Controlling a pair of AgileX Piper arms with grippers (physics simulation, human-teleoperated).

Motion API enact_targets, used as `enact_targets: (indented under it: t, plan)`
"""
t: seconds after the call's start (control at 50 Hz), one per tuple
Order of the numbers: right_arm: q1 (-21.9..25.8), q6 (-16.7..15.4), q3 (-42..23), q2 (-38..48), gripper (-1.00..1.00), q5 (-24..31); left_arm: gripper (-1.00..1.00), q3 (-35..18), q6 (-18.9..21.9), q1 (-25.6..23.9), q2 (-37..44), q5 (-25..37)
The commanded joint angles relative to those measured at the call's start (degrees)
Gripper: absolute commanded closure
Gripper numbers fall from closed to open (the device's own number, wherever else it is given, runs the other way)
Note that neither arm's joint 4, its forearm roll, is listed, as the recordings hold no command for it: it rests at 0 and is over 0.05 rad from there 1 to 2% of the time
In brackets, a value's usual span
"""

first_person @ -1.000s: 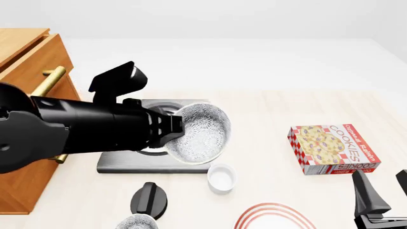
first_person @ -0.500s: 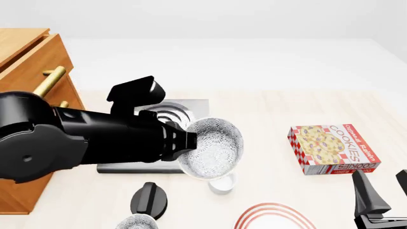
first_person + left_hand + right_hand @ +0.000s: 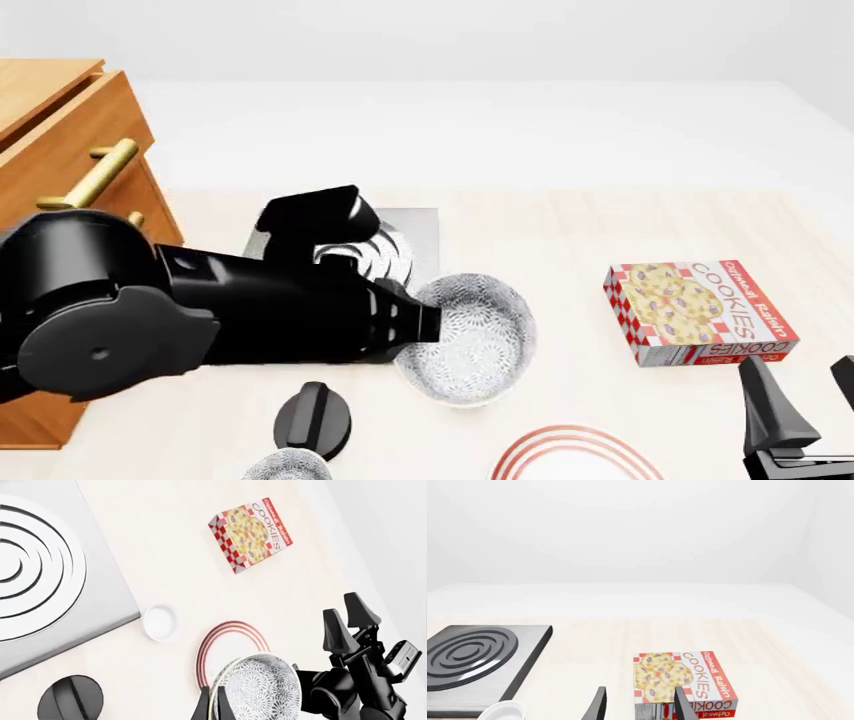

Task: Pick the akita bowl on the wooden cabinet and place it on the plate.

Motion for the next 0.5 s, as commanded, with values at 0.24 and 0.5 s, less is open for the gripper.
enact_targets:
  t: [0.24,0.5]
  plan:
    - [0.0,0.0,0.0,0.0,-1.0,0.0,1.0,0.48,-1.03,-3.58,2.24,-1.7]
    - [0.0,0.0,0.0,0.0,-1.0,0.0,1.0,0.71,-1.13,-4.62,3.7,-2.34]
